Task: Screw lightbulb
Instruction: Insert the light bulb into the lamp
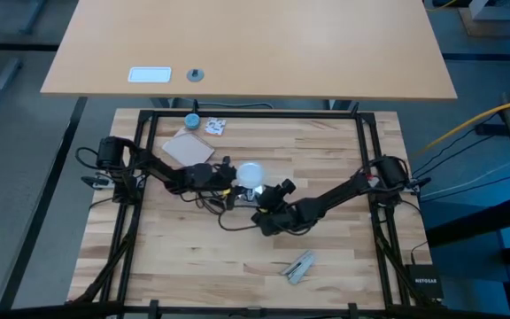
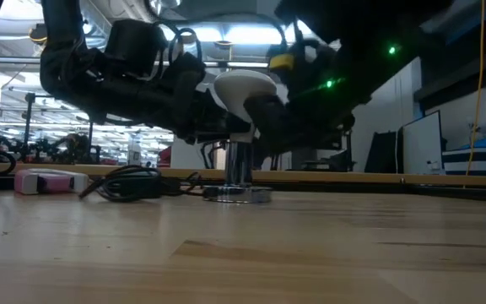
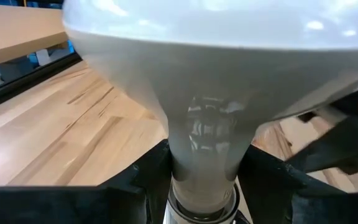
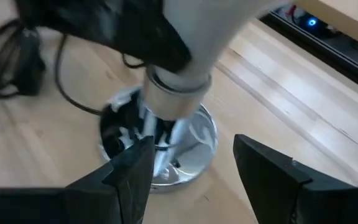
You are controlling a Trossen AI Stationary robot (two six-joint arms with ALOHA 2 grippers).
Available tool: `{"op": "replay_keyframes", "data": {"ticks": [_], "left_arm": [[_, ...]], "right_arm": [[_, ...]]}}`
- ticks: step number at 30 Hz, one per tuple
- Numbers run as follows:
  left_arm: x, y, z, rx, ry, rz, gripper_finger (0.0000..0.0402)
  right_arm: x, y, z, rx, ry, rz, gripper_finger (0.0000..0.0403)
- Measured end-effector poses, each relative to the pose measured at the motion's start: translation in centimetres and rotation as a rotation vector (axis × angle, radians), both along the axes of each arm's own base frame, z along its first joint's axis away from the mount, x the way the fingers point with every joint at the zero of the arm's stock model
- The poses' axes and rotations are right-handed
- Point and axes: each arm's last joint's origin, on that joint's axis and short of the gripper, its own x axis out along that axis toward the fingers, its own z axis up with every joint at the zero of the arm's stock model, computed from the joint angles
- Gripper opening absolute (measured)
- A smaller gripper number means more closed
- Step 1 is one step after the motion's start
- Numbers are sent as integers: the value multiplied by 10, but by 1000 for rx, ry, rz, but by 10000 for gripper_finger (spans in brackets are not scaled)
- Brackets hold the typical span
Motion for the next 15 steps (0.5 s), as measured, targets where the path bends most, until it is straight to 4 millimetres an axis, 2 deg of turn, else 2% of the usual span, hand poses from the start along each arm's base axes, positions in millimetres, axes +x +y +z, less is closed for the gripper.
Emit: {"op": "replay_keyframes", "data": {"ticks": [4, 9, 15], "left_arm": [[4, 0, 3, 2, -9, 5, 157], [10, 1, 4, 26, 20, 4, 157], [20, 2, 0, 28, 19, 6, 157]], "right_arm": [[0, 6, 2, 27, -11, 30, 225], [1, 9, -7, 122, 46, 105, 225], [0, 8, -11, 92, 76, 109, 225]]}}
